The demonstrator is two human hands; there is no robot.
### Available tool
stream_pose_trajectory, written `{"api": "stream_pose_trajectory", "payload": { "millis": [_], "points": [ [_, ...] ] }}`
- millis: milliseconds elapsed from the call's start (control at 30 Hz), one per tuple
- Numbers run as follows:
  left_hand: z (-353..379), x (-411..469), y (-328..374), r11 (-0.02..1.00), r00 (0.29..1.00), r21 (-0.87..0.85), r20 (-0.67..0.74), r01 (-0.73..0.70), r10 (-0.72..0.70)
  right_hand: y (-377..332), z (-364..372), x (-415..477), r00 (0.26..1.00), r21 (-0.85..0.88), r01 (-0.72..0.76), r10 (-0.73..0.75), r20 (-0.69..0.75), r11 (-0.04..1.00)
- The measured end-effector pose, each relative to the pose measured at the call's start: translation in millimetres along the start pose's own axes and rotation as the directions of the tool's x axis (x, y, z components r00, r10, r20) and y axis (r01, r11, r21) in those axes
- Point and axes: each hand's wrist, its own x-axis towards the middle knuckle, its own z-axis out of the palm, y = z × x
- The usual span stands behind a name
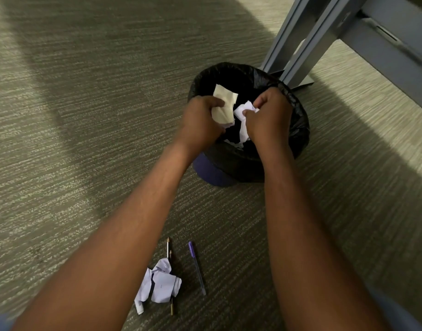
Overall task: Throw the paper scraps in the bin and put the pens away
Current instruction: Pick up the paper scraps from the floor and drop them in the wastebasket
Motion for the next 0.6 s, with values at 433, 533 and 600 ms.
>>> {"api": "stream_pose_trajectory", "payload": {
  "millis": [433, 533, 600],
  "points": [
    [18, 10, -11, 0.971, 0.985, 0.174, 0.068, -0.166, 0.156, 24, 14, -1, 0.999, -0.015, -0.032, 0.032, 0.033, 0.999],
    [17, 10, -10, 0.984, 0.991, 0.121, 0.006, -0.133, 0.133, 23, 15, -1, 0.998, -0.015, -0.039, 0.039, 0.039, 0.999],
    [15, 10, -9, 0.99, 0.993, 0.085, -0.023, -0.117, 0.119, 23, 15, -1, 0.999, -0.011, -0.035, 0.035, 0.035, 0.999]
  ]
}}
